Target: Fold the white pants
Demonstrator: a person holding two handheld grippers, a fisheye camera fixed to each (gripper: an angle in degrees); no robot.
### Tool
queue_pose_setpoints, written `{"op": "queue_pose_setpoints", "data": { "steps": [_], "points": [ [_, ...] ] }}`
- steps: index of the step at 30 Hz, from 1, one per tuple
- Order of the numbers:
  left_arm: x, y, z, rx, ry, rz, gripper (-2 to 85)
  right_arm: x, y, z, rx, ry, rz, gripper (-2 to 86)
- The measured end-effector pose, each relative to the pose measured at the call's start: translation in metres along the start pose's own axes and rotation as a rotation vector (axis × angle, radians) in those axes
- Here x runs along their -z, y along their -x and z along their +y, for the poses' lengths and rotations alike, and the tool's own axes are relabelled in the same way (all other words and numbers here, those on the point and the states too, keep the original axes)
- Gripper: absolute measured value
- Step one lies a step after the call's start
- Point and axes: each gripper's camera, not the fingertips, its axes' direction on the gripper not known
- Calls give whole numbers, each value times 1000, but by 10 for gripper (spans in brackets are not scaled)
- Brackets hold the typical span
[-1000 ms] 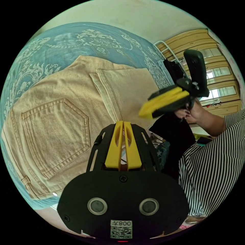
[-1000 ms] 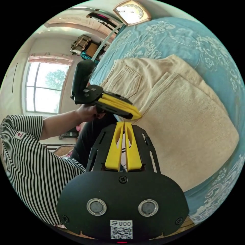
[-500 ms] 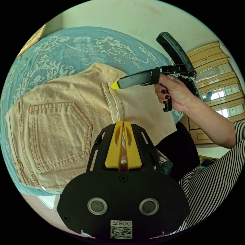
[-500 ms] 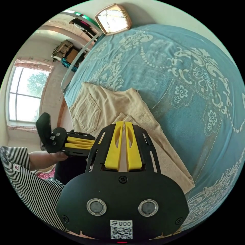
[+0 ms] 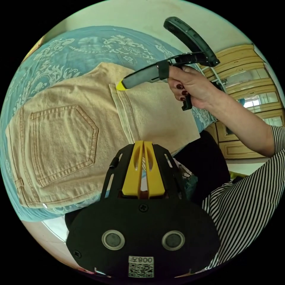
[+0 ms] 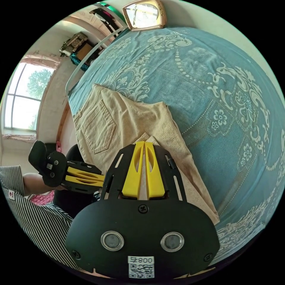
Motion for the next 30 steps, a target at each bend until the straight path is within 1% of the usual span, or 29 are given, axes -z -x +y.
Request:
{"op": "queue_pose_setpoints", "data": {
  "steps": [1,4,8,10,12,14,16,19,22,24,26,27,28,30],
  "points": [
    [-1,-7,6,-9,-19,-18,2,5,-1,1,-3,-1,-12,1],
    [-21,-17,18,6,2,-30,2,20,-1,12,-14,-43,-34,1],
    [-41,-24,29,54,-27,5,1,42,-3,36,-63,-101,-136,1],
    [-43,-35,35,34,-60,-25,1,55,-1,52,-76,-116,-151,1],
    [-52,-45,42,21,-56,-46,1,69,3,74,-84,-135,-163,1],
    [-76,-53,49,35,0,-68,1,82,7,112,-110,-131,-173,1],
    [-94,-56,54,46,3,-61,1,83,10,141,-136,-107,-175,1],
    [-113,-66,57,71,14,-52,1,65,11,180,-207,12,-118,1],
    [-116,-106,66,-19,-72,-120,1,74,10,204,-283,-50,-190,1],
    [-134,-126,70,-57,-41,-138,2,91,18,215,-282,-112,-167,1],
    [-184,-137,72,-72,108,-151,2,98,25,227,-279,-95,-97,1],
    [-194,-139,75,-76,117,-146,2,97,25,230,-285,-78,-81,1],
    [-200,-143,80,-56,73,-142,2,93,23,236,-288,-54,-71,1],
    [-205,-154,86,-36,58,-127,2,99,17,243,-345,-80,-136,1]
  ]
}}
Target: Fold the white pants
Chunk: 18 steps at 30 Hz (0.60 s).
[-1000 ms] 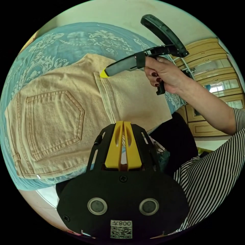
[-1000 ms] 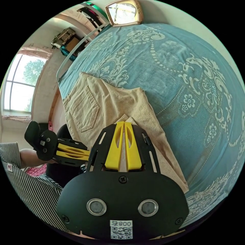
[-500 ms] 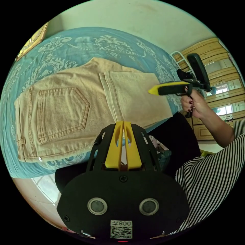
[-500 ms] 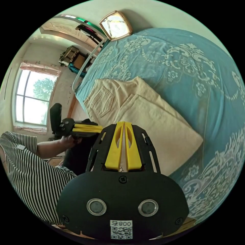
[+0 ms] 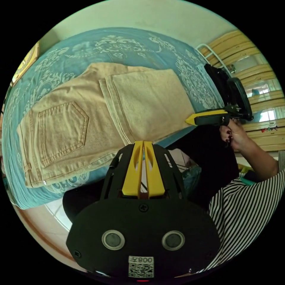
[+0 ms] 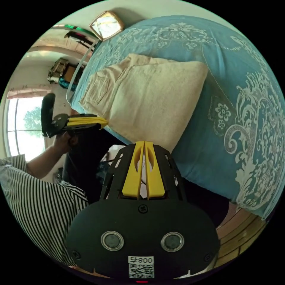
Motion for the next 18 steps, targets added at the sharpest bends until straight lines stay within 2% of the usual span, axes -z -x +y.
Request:
{"op": "queue_pose_setpoints", "data": {
  "steps": [3,5,6,8,18],
  "points": [
    [-12,-34,8,-60,-35,5,4,31,10,11,27,-118,-2,1],
    [-31,-62,8,-80,-32,30,8,29,4,15,1,-64,146,1],
    [-36,-69,8,-89,-34,39,9,26,-1,16,-7,-43,141,1],
    [-58,-106,1,-135,-42,42,21,39,-24,26,-102,-99,-16,1],
    [-170,-265,-40,-346,26,-63,98,87,-65,73,-260,-270,-229,2]
  ]
}}
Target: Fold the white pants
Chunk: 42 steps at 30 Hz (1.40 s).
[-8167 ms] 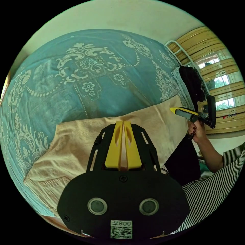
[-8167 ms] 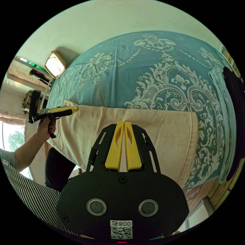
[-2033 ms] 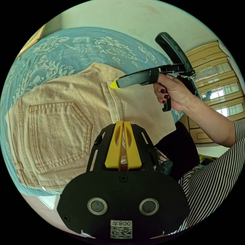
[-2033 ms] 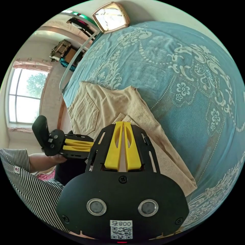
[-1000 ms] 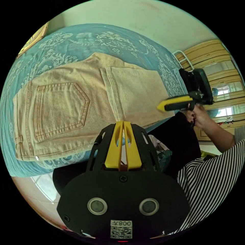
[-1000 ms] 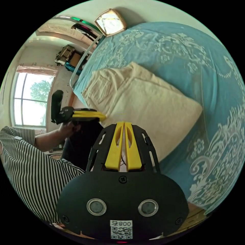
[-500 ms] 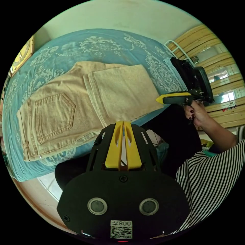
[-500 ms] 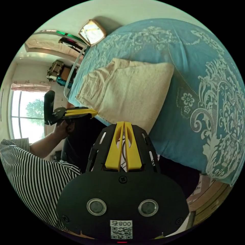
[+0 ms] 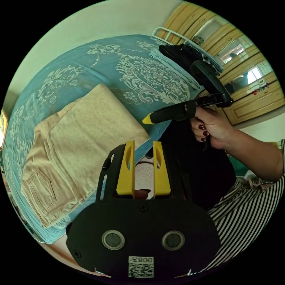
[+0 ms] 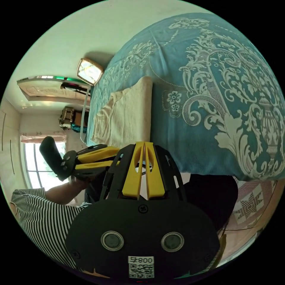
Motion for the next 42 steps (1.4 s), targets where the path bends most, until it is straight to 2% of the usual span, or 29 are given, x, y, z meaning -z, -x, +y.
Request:
{"op": "queue_pose_setpoints", "data": {
  "steps": [4,8,14,21,27,31,37,42],
  "points": [
    [-45,-44,-22,-17,76,-108,112,16,-18,2,-55,-9,-94,5],
    [-65,-83,-33,-78,89,-246,85,25,-25,-1,-67,2,-134,18],
    [-64,-97,-50,-36,75,-126,43,41,-29,-27,-59,-23,-174,61],
    [-41,-125,-69,-50,52,-99,26,49,-22,-84,-49,-54,-206,97],
    [-6,-153,-88,-93,43,-117,23,38,-18,-120,-70,-11,-151,100],
    [30,-167,-101,-115,38,-112,22,27,-13,-133,-53,56,-117,68],
    [102,-191,-115,-158,28,-69,21,36,-34,-127,-76,40,-300,36],
    [176,-211,-128,-204,-29,-6,20,46,-47,-112,-97,19,-284,29]
  ]
}}
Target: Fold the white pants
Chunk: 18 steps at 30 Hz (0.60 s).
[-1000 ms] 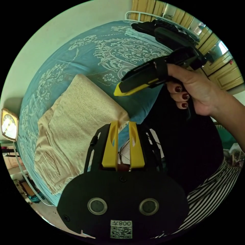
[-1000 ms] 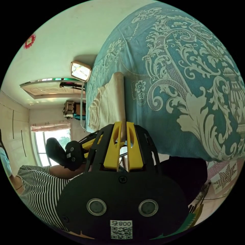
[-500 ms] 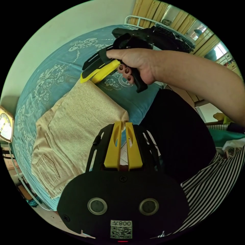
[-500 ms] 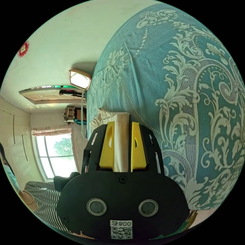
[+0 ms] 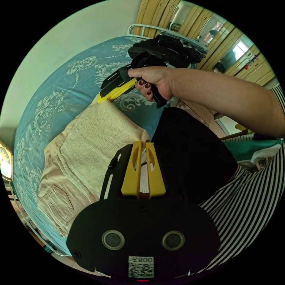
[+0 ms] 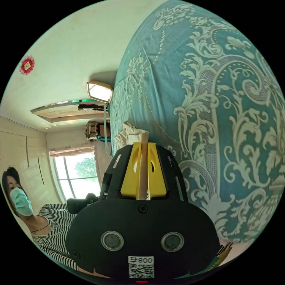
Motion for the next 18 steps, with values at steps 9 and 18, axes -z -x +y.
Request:
{"op": "queue_pose_setpoints", "data": {
  "steps": [9,18],
  "points": [
    [215,36,18,66,-228,134,20,12,20,22,-6,-131,-99,27],
    [472,158,155,363,-603,241,20,-78,118,-7,146,-103,-173,24]
  ]
}}
